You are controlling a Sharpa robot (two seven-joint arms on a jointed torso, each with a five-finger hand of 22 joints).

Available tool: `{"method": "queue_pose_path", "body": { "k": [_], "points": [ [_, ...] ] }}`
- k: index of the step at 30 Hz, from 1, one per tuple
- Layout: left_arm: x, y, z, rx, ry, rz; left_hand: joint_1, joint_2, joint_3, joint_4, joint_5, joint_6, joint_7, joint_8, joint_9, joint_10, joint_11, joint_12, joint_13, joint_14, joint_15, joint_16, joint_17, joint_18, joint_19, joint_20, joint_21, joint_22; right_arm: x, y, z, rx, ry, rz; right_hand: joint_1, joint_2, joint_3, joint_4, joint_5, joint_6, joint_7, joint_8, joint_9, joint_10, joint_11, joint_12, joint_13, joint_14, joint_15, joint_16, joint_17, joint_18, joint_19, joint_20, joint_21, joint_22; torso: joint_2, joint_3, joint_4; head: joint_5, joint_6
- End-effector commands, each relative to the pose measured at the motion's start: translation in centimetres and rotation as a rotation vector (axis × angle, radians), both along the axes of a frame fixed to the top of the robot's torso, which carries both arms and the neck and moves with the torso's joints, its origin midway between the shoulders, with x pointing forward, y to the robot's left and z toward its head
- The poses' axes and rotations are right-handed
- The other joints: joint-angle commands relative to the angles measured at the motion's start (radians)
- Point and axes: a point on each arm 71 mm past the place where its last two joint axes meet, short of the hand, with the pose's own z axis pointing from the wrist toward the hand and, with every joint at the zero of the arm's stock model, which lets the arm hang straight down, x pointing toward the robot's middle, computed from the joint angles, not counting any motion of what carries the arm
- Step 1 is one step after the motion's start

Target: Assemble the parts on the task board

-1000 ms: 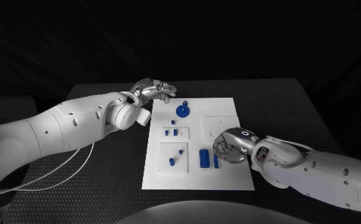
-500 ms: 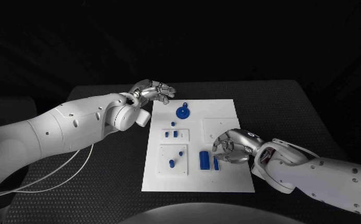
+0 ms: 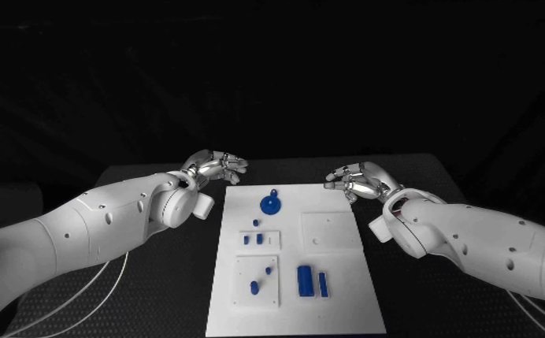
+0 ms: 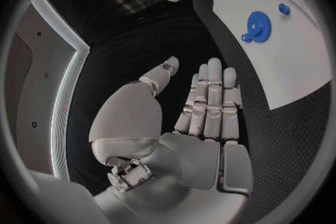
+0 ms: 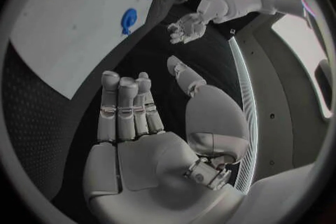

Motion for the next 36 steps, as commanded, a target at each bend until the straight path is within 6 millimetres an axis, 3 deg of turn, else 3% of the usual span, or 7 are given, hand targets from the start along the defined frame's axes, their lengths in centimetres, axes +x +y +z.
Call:
{"method": "queue_pose_path", "body": {
  "k": [1, 9, 25, 26, 31, 32, 36],
  "points": [
    [1.0, 0.6, 1.5, -0.099, -0.055, -0.004, -0.007, 0.010, 0.003, 0.003, 0.000, 0.007, -0.001, 0.006, 0.001, 0.009, -0.001, 0.006, 0.001, -0.023, 0.009, -0.029, -0.011, 0.010, -0.024, 0.007, -0.018, -0.002, 2.3, -1.0, -0.3, 0.170, 0.083, -0.061, 0.003, 0.009, -0.005, -0.002, 0.003, 0.000, 0.009, 0.000, -0.002, -0.033, 0.007, -0.032, -0.032, -0.039, 0.006, -0.036, -0.025, 0.005, -0.040, 0.017, -0.035, -0.012, -0.013, -0.0113, -0.0089, -0.006, 0.084],
    [3.4, 2.9, 3.0, -0.186, -0.109, 0.129, -0.048, 0.009, -0.017, 0.000, -0.008, -0.054, -0.011, -0.017, -0.011, -0.132, 0.021, -0.019, -0.047, -0.203, 0.088, -0.241, -0.070, -0.002, -0.161, 0.086, -0.146, -0.047, 6.7, -2.1, -0.2, 0.291, 0.101, -0.129, -0.027, 0.050, 0.013, -0.006, 0.029, -0.049, 0.037, 0.008, -0.002, -0.144, 0.078, -0.401, -0.432, -0.202, 0.134, -0.453, -0.305, -0.044, -0.288, 0.120, -0.329, -0.171, -0.030, -0.0139, -0.0067, -0.008, 0.185],
    [4.2, 2.8, 2.5, -0.208, -0.099, 0.154, -0.090, 0.006, -0.053, 0.014, -0.005, -0.164, -0.049, -0.052, -0.020, -0.300, -0.003, -0.014, -0.128, -0.352, 0.105, -0.364, -0.109, -0.020, -0.265, 0.125, -0.242, -0.066, 7.2, -2.5, -0.5, 0.365, 0.108, -0.160, -0.052, 0.076, -0.098, -0.002, -0.009, -0.112, 0.035, 0.018, -0.025, -0.086, 0.122, -0.714, -0.826, -0.281, 0.219, -0.762, -0.517, -0.060, -0.463, 0.186, -0.482, -0.257, -0.047, -0.0136, 0.0087, 0.002, 0.194],
    [4.2, 3.2, 2.5, -0.168, -0.096, 0.173, -1.057, 0.123, -0.515, 0.175, -0.061, -0.828, -0.177, -0.300, -0.472, -1.169, -0.119, -0.081, -0.250, -1.000, -0.036, -0.774, -0.438, -0.020, -0.785, 0.064, -0.587, -0.437, 7.2, -2.7, -0.6, 0.319, 0.106, -0.187, -0.902, 0.161, -0.549, 0.283, -0.139, -0.898, -0.149, -0.226, -0.492, -0.998, -0.040, -0.985, -1.017, -1.124, 0.063, -1.082, -1.045, -0.238, -0.946, -0.026, -0.962, -1.139, -0.044, -0.0149, 0.0063, -0.005, 0.197],
    [3.8, 2.7, 2.3, -0.170, -0.099, 0.180, -1.057, 0.123, -0.515, 0.175, -0.061, -0.828, -0.177, -0.300, -0.472, -1.169, -0.119, -0.081, -0.250, -1.000, -0.036, -0.774, -0.438, -0.020, -0.785, 0.064, -0.587, -0.581, 6.9, -2.3, -0.5, 0.331, 0.095, -0.188, -0.902, 0.161, -0.549, 0.283, -0.139, -0.898, -0.149, -0.226, -0.492, -0.998, -0.040, -0.985, -1.017, -1.124, 0.063, -1.082, -1.045, -0.238, -0.946, -0.026, -0.962, -1.139, -0.049, -0.0159, 0.0093, -0.006, 0.179],
    [3.6, 2.6, 2.2, -0.170, -0.100, 0.182, -1.057, 0.123, -0.515, 0.175, -0.061, -0.828, -0.177, -0.300, -0.472, -1.169, -0.119, -0.081, -0.250, -1.000, -0.036, -0.774, -0.438, -0.020, -0.785, 0.064, -0.587, -1.300, 6.8, -2.1, -0.4, 0.335, 0.091, -0.189, -0.902, 0.161, -0.549, 0.283, -0.139, -0.898, -0.149, -0.226, -0.492, -0.998, -0.040, -0.985, -1.017, -1.124, 0.063, -1.082, -1.045, -0.238, -0.946, -0.026, -0.962, -1.139, -0.051, -0.0162, 0.0104, -0.006, 0.172],
    [2.5, 1.6, 2.0, -0.172, -0.108, 0.197, -1.057, 0.123, -0.515, 0.175, -0.061, -0.828, -0.177, -0.300, -0.472, -1.169, -0.119, -0.081, -0.250, -1.000, -0.036, -0.774, -0.438, -0.020, -0.785, 0.064, -0.587, -1.300, 6.0, -1.2, -0.1, 0.362, 0.068, -0.194, -0.902, 0.161, -0.549, 0.283, -0.139, -0.898, -0.149, -0.226, -0.492, -0.998, -0.040, -0.985, -1.017, -1.124, 0.063, -1.082, -1.045, -0.238, -0.946, -0.026, -0.962, -1.139, -0.063, -0.0185, 0.0174, -0.009, 0.131]
  ]
}}
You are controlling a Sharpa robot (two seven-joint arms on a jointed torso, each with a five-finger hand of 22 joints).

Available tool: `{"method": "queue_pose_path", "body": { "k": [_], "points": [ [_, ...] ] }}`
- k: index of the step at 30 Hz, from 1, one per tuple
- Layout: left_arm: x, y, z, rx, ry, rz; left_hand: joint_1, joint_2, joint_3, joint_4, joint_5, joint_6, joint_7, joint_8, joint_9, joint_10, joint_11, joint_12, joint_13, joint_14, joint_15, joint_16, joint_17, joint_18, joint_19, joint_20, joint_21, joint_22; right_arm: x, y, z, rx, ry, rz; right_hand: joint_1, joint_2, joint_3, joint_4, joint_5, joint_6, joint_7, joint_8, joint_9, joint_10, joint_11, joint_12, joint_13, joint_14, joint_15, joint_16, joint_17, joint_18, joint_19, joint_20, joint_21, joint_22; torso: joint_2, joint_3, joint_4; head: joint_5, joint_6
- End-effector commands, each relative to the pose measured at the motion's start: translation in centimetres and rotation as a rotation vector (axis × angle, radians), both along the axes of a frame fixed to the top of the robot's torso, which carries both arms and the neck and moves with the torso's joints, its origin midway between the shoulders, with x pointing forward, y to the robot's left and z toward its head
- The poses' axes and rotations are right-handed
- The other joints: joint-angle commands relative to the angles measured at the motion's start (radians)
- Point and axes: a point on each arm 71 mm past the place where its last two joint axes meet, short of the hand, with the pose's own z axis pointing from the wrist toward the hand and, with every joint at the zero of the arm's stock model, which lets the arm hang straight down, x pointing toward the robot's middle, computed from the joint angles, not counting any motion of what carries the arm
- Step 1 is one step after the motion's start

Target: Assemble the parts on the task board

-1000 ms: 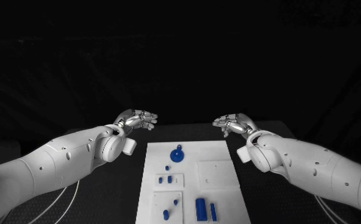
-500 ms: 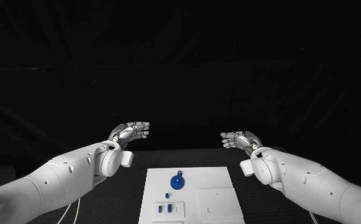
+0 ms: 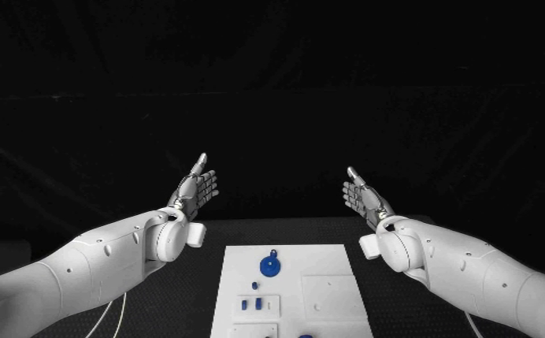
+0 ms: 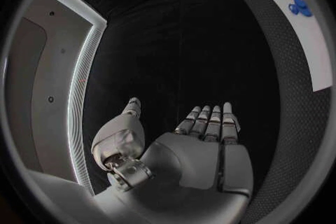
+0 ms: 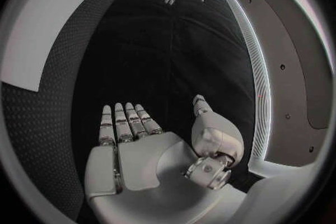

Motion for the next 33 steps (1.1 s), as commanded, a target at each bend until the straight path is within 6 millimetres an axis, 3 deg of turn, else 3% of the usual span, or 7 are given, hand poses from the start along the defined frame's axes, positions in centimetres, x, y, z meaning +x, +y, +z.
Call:
{"method": "queue_pose_path", "body": {
  "k": [1, 6, 10, 15, 21, 33],
  "points": [
    [-0.8, -0.7, 0.0, 0.018, -0.030, 0.050, -0.196, 0.024, -0.093, 0.033, -0.014, -0.134, -0.026, -0.050, -0.092, -0.176, -0.024, -0.017, -0.025, -0.131, -0.029, -0.083, -0.066, -0.008, -0.105, -0.012, -0.070, -0.564, -0.6, 0.7, 0.5, 0.024, -0.048, -0.039, -0.173, 0.017, -0.092, 0.057, -0.027, -0.159, -0.037, -0.050, -0.095, -0.185, -0.033, -0.055, -0.039, -0.171, -0.032, -0.065, -0.107, -0.050, -0.098, -0.043, -0.097, -0.179, -0.016, -0.0032, 0.0088, -0.003, -0.046],
    [-3.3, -2.6, -0.2, 0.016, -0.047, 0.081, -0.196, 0.024, -0.093, 0.033, -0.014, -0.134, -0.026, -0.050, -0.092, -0.176, -0.024, -0.017, -0.025, -0.131, -0.029, -0.083, -0.066, -0.008, -0.105, -0.012, -0.070, -0.564, -2.6, 2.3, 1.4, 0.069, -0.086, -0.062, -0.173, 0.017, -0.092, 0.057, -0.027, -0.159, -0.037, -0.050, -0.095, -0.185, -0.033, -0.055, -0.039, -0.171, -0.032, -0.065, -0.107, -0.050, -0.098, -0.043, -0.097, -0.179, -0.029, -0.0058, 0.0166, -0.006, -0.092],
    [-5.3, -3.9, 0.1, 0.015, -0.062, 0.104, -0.196, 0.024, -0.093, 0.033, -0.014, -0.134, -0.026, -0.050, -0.092, -0.176, -0.024, -0.017, -0.025, -0.131, -0.029, -0.083, -0.066, -0.008, -0.105, -0.012, -0.070, -0.564, -4.3, 3.5, 2.1, 0.101, -0.110, -0.081, -0.173, 0.017, -0.092, 0.057, -0.027, -0.159, -0.037, -0.050, -0.095, -0.185, -0.033, -0.055, -0.039, -0.171, -0.032, -0.065, -0.107, -0.050, -0.098, -0.043, -0.097, -0.179, -0.033, -0.0066, 0.0191, -0.007, -0.107],
    [-8.2, -5.5, 0.7, 0.017, -0.084, 0.134, -0.196, 0.024, -0.093, 0.033, -0.014, -0.134, -0.026, -0.050, -0.092, -0.176, -0.024, -0.017, -0.025, -0.131, -0.029, -0.083, -0.066, -0.008, -0.105, -0.012, -0.070, -0.564, -7.0, 5.0, 3.3, 0.138, -0.134, -0.107, -0.173, 0.017, -0.092, 0.057, -0.027, -0.159, -0.037, -0.050, -0.095, -0.185, -0.033, -0.055, -0.039, -0.171, -0.032, -0.065, -0.107, -0.050, -0.098, -0.043, -0.097, -0.179, -0.034, -0.0067, 0.0194, -0.007, -0.108],
    [-10.2, -6.4, 1.4, 0.018, -0.100, 0.153, -0.196, 0.024, -0.093, 0.033, -0.014, -0.134, -0.026, -0.050, -0.092, -0.176, -0.024, -0.017, -0.025, -0.131, -0.029, -0.083, -0.066, -0.008, -0.105, -0.012, -0.070, -0.564, -9.2, 6.0, 4.4, 0.161, -0.147, -0.126, -0.173, 0.017, -0.092, 0.057, -0.027, -0.159, -0.037, -0.050, -0.095, -0.185, -0.033, -0.055, -0.039, -0.171, -0.032, -0.065, -0.107, -0.050, -0.098, -0.043, -0.097, -0.179, -0.034, -0.0067, 0.0194, -0.007, -0.108],
    [-10.8, -6.7, 1.7, 0.019, -0.105, 0.159, -0.196, 0.024, -0.093, 0.033, -0.014, -0.134, -0.026, -0.050, -0.092, -0.176, -0.024, -0.017, -0.025, -0.131, -0.029, -0.083, -0.066, -0.008, -0.105, -0.012, -0.070, -0.564, -10.2, 6.4, 4.9, 0.170, -0.152, -0.134, -0.173, 0.017, -0.092, 0.057, -0.027, -0.159, -0.037, -0.050, -0.095, -0.185, -0.033, -0.055, -0.039, -0.171, -0.032, -0.065, -0.107, -0.050, -0.098, -0.043, -0.097, -0.179, -0.034, -0.0067, 0.0194, -0.007, -0.108]
  ]
}}
